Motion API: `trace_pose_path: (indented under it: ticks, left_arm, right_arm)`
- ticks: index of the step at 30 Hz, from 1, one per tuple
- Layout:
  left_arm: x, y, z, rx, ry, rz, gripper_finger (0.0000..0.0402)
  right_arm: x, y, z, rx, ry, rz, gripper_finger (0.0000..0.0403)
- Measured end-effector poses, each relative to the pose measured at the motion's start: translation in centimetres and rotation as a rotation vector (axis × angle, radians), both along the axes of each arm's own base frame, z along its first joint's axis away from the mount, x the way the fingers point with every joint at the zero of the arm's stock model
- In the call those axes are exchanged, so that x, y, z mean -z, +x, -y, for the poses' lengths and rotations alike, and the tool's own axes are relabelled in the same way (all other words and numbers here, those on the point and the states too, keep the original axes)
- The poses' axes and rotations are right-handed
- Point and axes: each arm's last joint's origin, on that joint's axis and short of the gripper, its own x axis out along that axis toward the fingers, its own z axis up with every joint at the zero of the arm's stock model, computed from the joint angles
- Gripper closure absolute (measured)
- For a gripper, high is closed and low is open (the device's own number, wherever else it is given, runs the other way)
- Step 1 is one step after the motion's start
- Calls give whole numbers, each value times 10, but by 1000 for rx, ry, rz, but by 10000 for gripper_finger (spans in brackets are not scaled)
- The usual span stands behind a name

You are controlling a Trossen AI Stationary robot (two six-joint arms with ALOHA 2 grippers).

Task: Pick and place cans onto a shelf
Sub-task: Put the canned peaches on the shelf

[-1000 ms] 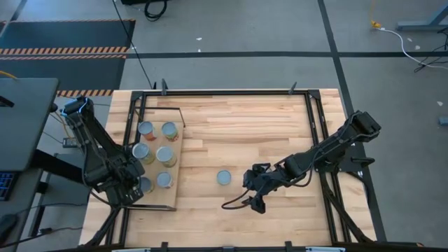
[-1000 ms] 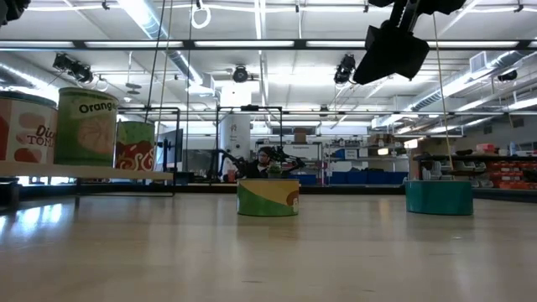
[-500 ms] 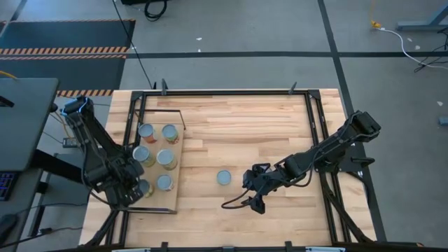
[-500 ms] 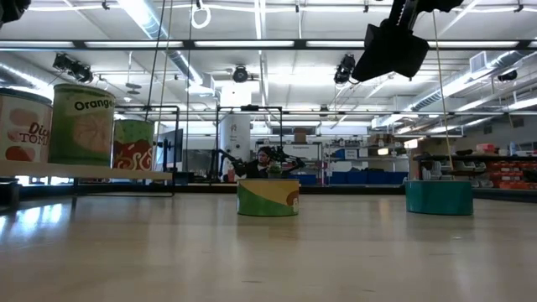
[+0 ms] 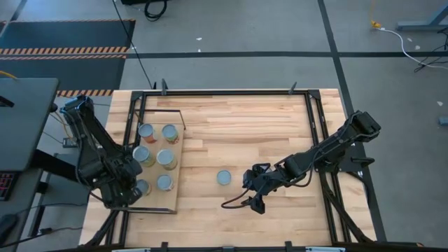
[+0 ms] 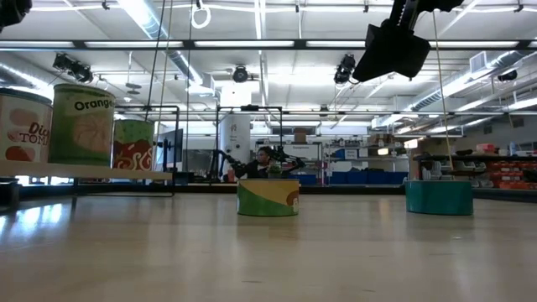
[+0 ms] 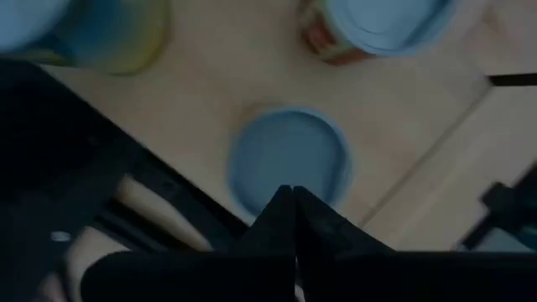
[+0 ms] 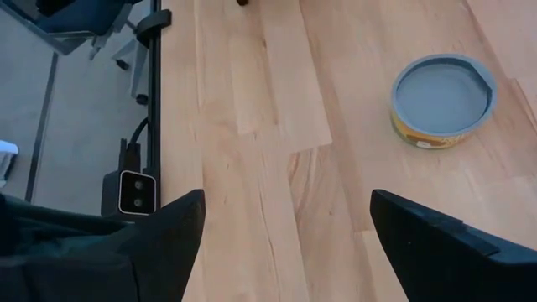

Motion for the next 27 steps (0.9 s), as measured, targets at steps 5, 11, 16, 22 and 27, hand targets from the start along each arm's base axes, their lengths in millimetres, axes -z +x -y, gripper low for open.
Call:
trace_pose_path:
  ticks: [5,11,16,22,27]
  left_arm:
    - [18,4,8,7,-21,-1,402]
    - [35,6,1,-10,35,-41,401]
    - [37,8,-6,-24,81,-62,401]
    - [37,11,-11,-27,103,-74,402]
    - [32,13,-9,19,74,-86,402]
  right_arm:
    - [0,0,1,13,-15,7,57]
    - [0,0,1,17,-17,8,57]
    - [0,0,1,19,-18,8,57]
    - [0,0,1,22,-15,7,57]
    - [0,0,1,21,-17,7,57]
